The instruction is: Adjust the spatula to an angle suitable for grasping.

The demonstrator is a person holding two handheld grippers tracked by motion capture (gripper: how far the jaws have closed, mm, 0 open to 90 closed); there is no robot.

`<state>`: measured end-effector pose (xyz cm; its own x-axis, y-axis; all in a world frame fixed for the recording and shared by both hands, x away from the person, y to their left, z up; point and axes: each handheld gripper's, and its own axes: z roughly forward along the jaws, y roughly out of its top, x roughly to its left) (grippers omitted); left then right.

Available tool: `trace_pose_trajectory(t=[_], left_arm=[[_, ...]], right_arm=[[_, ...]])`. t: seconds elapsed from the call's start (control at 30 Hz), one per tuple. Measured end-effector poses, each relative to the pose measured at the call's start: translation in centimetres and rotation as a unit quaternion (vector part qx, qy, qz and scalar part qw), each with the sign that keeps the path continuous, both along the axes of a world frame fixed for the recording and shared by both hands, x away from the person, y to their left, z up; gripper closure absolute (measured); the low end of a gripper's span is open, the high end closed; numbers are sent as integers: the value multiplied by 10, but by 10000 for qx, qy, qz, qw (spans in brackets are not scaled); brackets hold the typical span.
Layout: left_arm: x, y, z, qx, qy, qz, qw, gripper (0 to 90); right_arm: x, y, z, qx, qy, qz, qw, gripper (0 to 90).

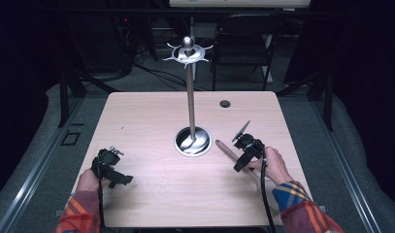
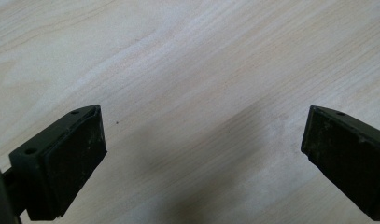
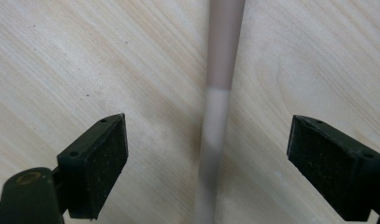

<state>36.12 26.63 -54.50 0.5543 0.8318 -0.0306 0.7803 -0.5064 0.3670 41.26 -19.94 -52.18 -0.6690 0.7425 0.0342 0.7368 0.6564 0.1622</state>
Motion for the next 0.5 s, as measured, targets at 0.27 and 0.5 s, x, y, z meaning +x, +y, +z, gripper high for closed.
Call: trace_pose_trajectory(t=[0.27, 0.5], left_arm=[[2, -3, -1, 28, 7, -28, 10000, 0], [2, -3, -1, 37, 17, -42, 10000, 0]], right_arm=[[5, 1, -6, -78, 29, 94, 9999, 186], [6, 4, -8, -157, 0, 130, 9998, 314]])
